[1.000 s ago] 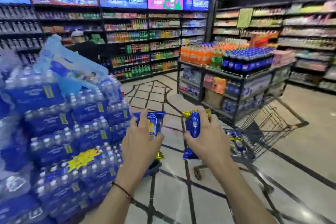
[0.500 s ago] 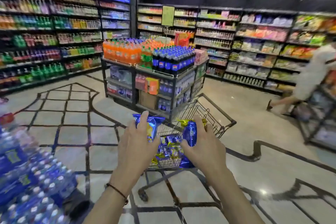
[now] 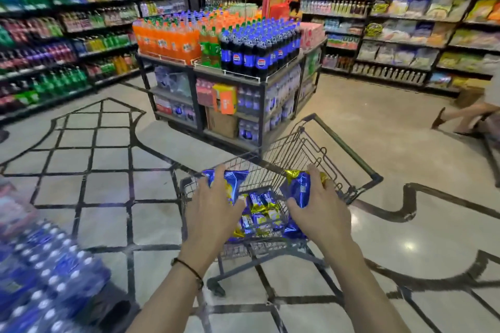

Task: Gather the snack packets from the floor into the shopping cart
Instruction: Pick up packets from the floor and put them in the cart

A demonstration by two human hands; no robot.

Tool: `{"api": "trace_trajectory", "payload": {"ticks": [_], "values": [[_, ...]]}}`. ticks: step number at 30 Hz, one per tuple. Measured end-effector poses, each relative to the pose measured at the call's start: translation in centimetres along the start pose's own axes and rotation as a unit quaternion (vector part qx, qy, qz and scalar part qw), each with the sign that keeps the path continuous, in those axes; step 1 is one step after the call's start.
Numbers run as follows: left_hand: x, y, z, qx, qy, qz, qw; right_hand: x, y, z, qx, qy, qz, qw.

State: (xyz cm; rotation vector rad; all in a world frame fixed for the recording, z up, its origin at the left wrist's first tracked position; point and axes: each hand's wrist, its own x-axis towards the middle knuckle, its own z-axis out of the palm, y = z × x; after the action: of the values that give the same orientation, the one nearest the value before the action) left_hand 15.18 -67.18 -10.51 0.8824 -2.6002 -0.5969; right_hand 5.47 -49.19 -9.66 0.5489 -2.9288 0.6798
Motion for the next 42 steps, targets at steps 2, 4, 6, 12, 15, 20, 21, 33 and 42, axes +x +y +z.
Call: {"api": "trace_trajectory", "payload": {"ticks": [2, 4, 6, 12, 15, 20, 21, 33, 42], "values": [[3.2, 0.5, 2.0, 0.006, -0.009, -0.036, 0.999, 4.0, 0.9, 1.2, 0.008, -0.014, -0.010, 1.000], [6.3, 0.8, 3.6, 0.008, -0.010, -0.067, 0.998, 8.0, 1.4, 2.5, 0.015, -0.027, -0.021, 0.999], [9.0, 0.7, 5.1, 0.013, -0.014, -0.086, 0.996, 11.3, 1.7, 3.9, 0.012, -0.045, -0.019, 0.999], [16.0, -1.5, 10.8, 0.024, -0.058, -0.130, 0.990, 18.6, 1.6, 10.0, 0.022, -0.138, -0.019, 0.990], [19.9, -2.4, 14.0, 0.018, -0.091, -0.137, 0.986, 22.2, 1.5, 12.7, 0.025, -0.166, -0.009, 0.986], [26.1, -3.0, 19.1, -0.009, -0.136, -0.139, 0.981, 27.4, 1.7, 16.7, -0.004, -0.205, 0.019, 0.979], [26.9, -3.1, 20.2, -0.013, -0.145, -0.139, 0.980, 28.3, 1.9, 17.5, -0.010, -0.215, 0.024, 0.976], [32.0, -8.6, 35.6, 0.016, -0.248, -0.208, 0.946, 36.3, 6.1, 31.8, -0.046, -0.350, 0.055, 0.934], [31.7, -14.0, 50.1, 0.045, -0.339, -0.312, 0.886, 39.0, 13.3, 47.1, -0.040, -0.438, 0.050, 0.897]]}}
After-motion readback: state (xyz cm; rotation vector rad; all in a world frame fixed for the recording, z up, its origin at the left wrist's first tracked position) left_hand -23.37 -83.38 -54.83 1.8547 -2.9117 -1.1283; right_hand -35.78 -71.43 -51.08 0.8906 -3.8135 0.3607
